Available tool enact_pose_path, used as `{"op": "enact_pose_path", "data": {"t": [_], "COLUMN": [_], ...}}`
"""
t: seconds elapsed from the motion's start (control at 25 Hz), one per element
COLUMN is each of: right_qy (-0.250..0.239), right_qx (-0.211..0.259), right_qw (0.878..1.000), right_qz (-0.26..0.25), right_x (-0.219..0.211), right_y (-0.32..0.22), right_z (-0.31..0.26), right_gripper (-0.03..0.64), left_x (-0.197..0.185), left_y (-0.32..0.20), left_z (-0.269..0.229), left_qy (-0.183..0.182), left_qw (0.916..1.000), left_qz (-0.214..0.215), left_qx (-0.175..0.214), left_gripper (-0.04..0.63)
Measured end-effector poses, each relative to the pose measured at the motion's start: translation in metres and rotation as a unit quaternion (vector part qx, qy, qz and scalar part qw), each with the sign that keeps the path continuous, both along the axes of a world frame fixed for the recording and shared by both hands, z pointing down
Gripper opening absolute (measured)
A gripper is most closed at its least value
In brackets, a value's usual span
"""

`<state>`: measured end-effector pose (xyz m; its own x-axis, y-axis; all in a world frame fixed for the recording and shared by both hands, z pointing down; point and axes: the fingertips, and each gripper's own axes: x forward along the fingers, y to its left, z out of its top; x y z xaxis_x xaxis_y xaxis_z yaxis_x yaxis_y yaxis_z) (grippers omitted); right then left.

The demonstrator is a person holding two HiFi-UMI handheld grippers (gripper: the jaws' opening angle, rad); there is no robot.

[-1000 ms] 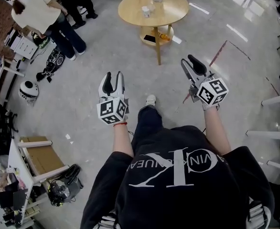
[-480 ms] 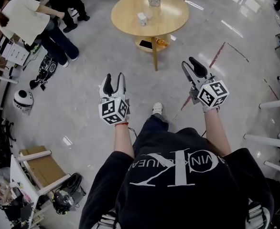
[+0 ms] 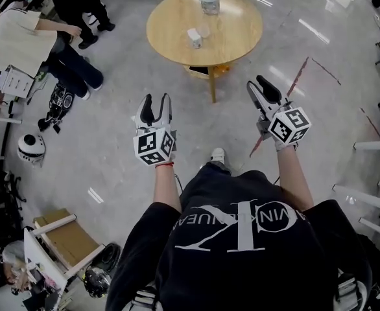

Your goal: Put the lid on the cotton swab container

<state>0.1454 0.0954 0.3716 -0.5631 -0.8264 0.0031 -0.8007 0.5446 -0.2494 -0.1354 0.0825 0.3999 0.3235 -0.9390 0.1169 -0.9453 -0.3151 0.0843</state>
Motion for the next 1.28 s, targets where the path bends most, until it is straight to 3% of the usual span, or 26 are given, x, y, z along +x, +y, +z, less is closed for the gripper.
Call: {"op": "enact_pose_path", "data": {"t": [0.32,0.68,0.96,1.28], "right_qy": [0.001,-0.004,-0.003,-0.003], "right_qx": [-0.004,-0.043,-0.057,-0.070], "right_qw": [1.000,0.999,0.998,0.996], "right_qz": [-0.003,0.001,-0.021,-0.061], "right_x": [-0.024,-0.022,-0.027,-0.045], "right_y": [-0.074,-0.095,-0.128,-0.199], "right_z": [0.008,0.029,0.041,0.052], "right_gripper": [0.127,0.127,0.127,0.127], "left_x": [-0.017,0.000,0.005,0.007], "left_y": [-0.081,-0.102,-0.124,-0.186], "left_z": [0.003,0.036,0.043,0.043], "left_qy": [0.005,0.013,0.017,0.009], "left_qw": [0.9999,0.9987,0.9984,0.9982], "left_qz": [0.008,0.033,0.033,0.038], "left_qx": [0.005,-0.035,-0.043,-0.045], "left_gripper": [0.201,0.201,0.201,0.209]}}
